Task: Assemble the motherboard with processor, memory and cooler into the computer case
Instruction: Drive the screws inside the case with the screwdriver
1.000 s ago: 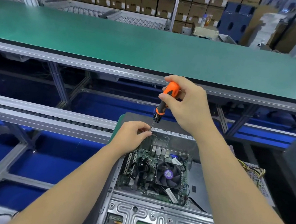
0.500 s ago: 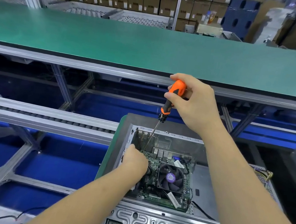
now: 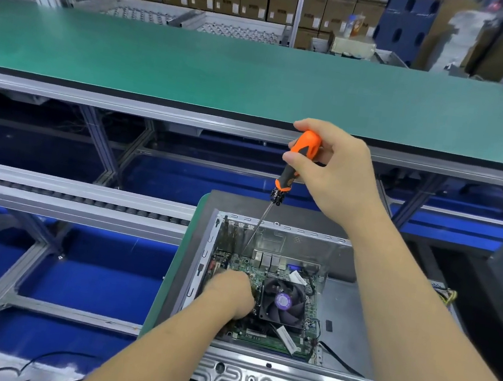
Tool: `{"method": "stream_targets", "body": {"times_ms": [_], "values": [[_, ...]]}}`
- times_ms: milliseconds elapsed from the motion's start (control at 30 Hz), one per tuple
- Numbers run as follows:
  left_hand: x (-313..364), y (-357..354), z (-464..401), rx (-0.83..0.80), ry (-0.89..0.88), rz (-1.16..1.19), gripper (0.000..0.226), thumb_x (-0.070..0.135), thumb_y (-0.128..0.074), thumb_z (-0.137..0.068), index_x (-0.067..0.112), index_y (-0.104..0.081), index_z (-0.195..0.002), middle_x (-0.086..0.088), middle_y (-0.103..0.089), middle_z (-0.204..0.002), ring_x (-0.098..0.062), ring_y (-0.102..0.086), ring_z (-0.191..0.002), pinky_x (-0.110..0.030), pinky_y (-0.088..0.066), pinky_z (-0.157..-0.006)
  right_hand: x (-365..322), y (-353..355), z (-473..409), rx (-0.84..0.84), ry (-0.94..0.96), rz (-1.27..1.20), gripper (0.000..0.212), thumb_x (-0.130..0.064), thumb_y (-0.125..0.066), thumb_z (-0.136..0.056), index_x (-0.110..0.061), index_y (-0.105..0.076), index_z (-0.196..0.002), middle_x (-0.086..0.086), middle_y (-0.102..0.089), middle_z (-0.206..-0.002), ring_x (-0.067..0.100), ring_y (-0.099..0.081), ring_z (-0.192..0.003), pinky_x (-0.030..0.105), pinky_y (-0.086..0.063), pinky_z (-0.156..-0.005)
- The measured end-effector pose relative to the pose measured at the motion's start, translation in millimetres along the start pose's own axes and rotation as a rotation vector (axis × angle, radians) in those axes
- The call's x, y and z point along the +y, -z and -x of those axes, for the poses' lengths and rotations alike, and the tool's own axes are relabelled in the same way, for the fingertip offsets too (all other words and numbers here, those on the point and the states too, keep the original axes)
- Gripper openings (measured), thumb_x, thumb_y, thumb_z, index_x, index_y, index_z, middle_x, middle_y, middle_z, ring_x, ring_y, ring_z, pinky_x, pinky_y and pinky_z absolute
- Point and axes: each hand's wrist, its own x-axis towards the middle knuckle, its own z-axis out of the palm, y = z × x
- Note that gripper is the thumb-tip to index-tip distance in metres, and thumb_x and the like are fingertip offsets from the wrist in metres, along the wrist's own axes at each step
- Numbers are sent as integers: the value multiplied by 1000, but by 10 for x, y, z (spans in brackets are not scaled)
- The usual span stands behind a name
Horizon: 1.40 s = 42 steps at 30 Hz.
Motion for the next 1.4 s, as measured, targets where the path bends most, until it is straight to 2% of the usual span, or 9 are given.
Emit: {"method": "stream_targets", "body": {"times_ms": [233, 400, 700, 1100, 1300, 1400], "values": [[-30, -28, 9, 35, -39, 72, 28, 22, -45, -96, 13, -43, -69, -3, -50, -69, -19, -44, -58, -29, -38, -54, -6, -79, -6, 3, -4, -27, 36, -18, -77, -88, -22, -65, -123, 3, -70, -102, 31, -67, -98, 48, -58, -87], [-38, -24, 15, 31, -76, 154, 18, 21, -46, -95, 11, -46, -80, -6, -51, -75, -22, -44, -63, -28, -35, -53, 40, -181, 27, -8, -21, -23, 38, -18, -76, -89, -21, -64, -125, 3, -70, -105, 31, -67, -99, 47, -58, -88], [-10, -15, 26, 25, -96, 58, 31, 28, -51, -93, 13, -44, -67, -3, -47, -64, -20, -43, -55, -29, -40, -55, 72, -293, 21, -12, -47, 5, 38, -19, -76, -90, -23, -64, -125, 2, -70, -107, 27, -67, -100, 43, -60, -86], [19, 11, 17, 66, -94, 48, 28, 26, -52, -93, 14, -44, -69, -3, -49, -68, -22, -48, -63, -32, -44, -60, 66, -328, -32, -41, -48, 56, 38, -21, -75, -90, -25, -63, -126, 1, -69, -109, 28, -66, -104, 45, -58, -89], [33, 36, 44, 65, -93, 41, 31, 24, -52, -93, 13, -41, -65, -3, -46, -65, -24, -47, -64, -33, -45, -62, 46, -355, -44, -51, -35, 71, 34, -21, -76, -90, -25, -63, -122, 0, -69, -106, 26, -67, -100, 43, -58, -88], [36, 30, 49, 65, -94, 49, 26, 23, -51, -93, 12, -45, -70, -3, -47, -68, -24, -48, -65, -33, -45, -61, 5, -385, -68, -74, 16, 147, 34, -27, -77, -89, -26, -62, -120, 0, -68, -100, 24, -65, -92, 41, -57, -86]]}}
